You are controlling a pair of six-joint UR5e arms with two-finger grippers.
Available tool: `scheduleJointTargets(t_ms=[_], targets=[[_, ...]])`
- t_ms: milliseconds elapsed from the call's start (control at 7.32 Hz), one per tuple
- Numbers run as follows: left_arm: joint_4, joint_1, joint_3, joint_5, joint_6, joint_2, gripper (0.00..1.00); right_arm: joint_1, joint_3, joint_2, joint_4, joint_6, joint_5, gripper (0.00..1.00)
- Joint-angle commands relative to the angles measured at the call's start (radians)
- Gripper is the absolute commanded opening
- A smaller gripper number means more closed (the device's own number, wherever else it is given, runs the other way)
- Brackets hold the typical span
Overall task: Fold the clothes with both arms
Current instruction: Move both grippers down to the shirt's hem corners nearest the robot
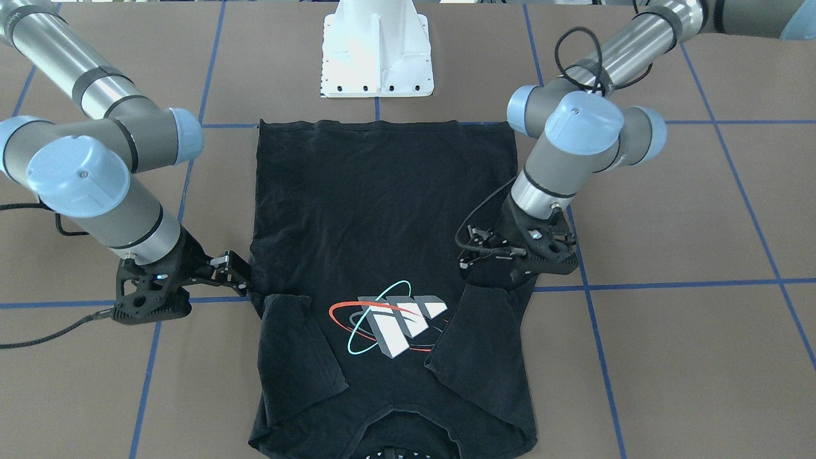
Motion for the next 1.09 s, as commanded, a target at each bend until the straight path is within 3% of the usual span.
scheduleJointTargets(t_ms=[0, 410, 546, 956], targets=[[0.000, 0.049, -0.195, -0.003, -0.013, 0.188, 1.00, -0.147, 0.287, -0.205, -0.008, 0.142, -0.100, 1.00], [-0.011, 0.188, -0.399, 0.012, -0.094, 0.426, 1.00, -0.372, 0.565, -0.452, -0.008, 0.316, -0.257, 1.00], [-0.038, 0.254, -0.416, 0.041, -0.167, 0.463, 1.00, -0.431, 0.621, -0.509, -0.008, 0.349, -0.306, 1.00], [-0.225, 0.441, -0.422, 0.168, -0.312, 0.601, 1.00, -0.515, 0.650, -0.551, -0.001, 0.410, -0.381, 1.00]])
